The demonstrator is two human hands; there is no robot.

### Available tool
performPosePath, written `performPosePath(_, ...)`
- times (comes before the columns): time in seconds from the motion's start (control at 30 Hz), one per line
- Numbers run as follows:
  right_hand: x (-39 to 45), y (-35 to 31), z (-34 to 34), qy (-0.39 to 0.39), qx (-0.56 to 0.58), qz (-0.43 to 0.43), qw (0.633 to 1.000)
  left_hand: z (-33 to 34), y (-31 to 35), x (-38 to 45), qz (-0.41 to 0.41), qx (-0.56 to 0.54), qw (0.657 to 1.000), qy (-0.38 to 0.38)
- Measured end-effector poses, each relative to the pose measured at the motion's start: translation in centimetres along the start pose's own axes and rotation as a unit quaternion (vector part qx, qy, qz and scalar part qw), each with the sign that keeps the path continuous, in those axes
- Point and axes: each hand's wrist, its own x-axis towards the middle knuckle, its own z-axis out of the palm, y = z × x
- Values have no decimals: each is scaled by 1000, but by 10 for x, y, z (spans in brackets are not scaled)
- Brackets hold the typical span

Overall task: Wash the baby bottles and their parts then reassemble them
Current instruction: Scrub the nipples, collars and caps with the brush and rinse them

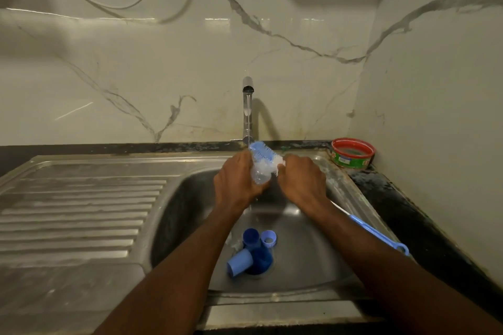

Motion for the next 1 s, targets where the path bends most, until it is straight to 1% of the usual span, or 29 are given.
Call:
performPosePath(0.03,1,0,-1,-2,10,3,1000,1,1,0,9,9,1000,5)
performPosePath(0.07,-1,-1,-2,-4,12,4,1000,1,0,1,-6,10,1000,6)
performPosePath(0.17,-9,-1,-1,-20,-11,2,1000,-2,-11,5,-112,-10,994,3)
performPosePath(0.2,-12,-1,0,-25,-21,-3,999,-2,-16,5,-134,-2,991,7)
performPosePath(0.27,-15,0,4,-29,-20,-10,999,0,-22,7,-125,21,992,1)
performPosePath(0.37,-8,-8,7,-14,17,-6,1000,7,-9,7,-37,35,997,-62)
performPosePath(0.4,-5,-11,6,-6,14,-8,1000,9,-2,6,-22,44,997,-60)
performPosePath(0.43,-2,-12,3,2,2,-16,1000,8,4,6,-23,43,998,-42)
performPosePath(0.5,0,-7,-1,26,-50,-58,997,3,7,6,-44,8,999,-12)
performPosePath(0.57,-1,5,-4,46,-96,-88,990,-2,-2,7,-78,-8,997,-19)
performPosePath(0.67,-4,18,0,55,-101,-124,986,-6,-20,8,-142,-32,989,-24)
performPosePath(0.7,-5,17,4,50,-103,-137,984,-6,-23,8,-145,-37,988,-32)
performPosePath(0.73,-4,15,7,46,-105,-145,983,-5,-23,8,-130,-45,990,-45)
performPosePath(0.8,-2,8,12,49,-98,-136,985,-5,-19,7,-102,-84,989,-72)
performPosePath(0.9,3,5,18,63,-74,-121,988,-9,-21,6,-94,-141,985,-35)
performPosePath(0.93,5,5,19,63,-64,-119,989,-10,-22,5,-88,-143,985,-33)
performPosePath(1.0,6,6,20,58,-44,-115,991,-10,-22,4,-69,-159,983,-54)
